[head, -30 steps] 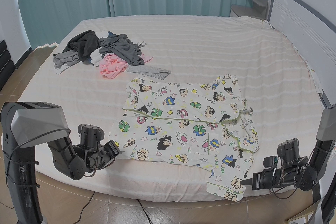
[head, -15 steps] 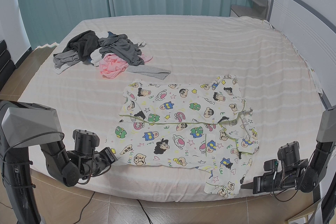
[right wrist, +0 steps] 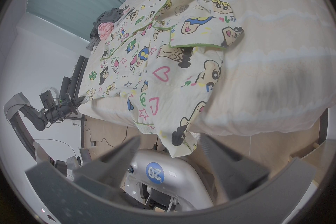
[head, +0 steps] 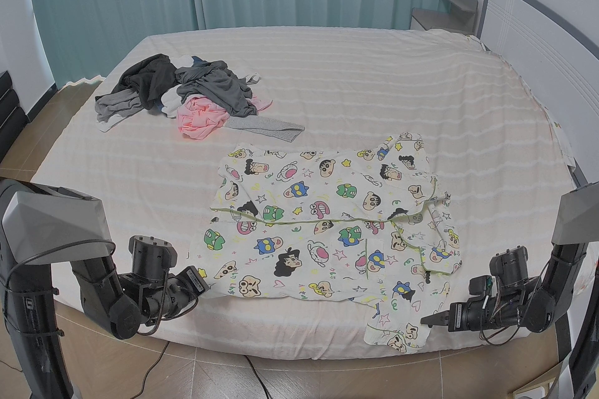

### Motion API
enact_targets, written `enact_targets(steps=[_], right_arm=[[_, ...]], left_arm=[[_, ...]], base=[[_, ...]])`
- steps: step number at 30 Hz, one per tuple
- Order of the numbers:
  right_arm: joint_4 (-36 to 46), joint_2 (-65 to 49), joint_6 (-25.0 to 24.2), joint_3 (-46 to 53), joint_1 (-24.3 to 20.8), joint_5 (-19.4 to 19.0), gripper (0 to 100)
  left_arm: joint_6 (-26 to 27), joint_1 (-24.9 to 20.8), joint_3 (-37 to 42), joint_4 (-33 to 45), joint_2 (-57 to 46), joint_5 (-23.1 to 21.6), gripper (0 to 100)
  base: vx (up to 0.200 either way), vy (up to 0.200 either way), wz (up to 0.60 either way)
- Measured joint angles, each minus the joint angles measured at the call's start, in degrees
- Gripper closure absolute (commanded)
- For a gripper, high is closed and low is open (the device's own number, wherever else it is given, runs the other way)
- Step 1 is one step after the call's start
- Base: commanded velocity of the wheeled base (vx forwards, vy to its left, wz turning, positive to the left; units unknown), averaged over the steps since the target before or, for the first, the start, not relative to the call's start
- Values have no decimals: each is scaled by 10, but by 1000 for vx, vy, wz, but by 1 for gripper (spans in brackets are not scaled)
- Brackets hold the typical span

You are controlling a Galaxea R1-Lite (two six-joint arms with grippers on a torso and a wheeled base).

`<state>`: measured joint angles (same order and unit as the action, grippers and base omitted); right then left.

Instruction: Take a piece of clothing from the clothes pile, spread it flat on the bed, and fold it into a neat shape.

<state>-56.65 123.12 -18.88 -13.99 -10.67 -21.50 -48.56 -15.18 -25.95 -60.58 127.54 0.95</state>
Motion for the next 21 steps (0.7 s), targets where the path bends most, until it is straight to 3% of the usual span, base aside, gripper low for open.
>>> enact_targets(steps=[10, 21], right_arm=[[2, 15, 0, -17, 10, 2, 0], [8, 42, 0, -56, -33, 1, 0]], left_arm=[[-29, 0, 15, -21, 0, 12, 100], [-51, 0, 20, -59, 2, 13, 100]], base=[[0, 0, 0], [0, 0, 0]])
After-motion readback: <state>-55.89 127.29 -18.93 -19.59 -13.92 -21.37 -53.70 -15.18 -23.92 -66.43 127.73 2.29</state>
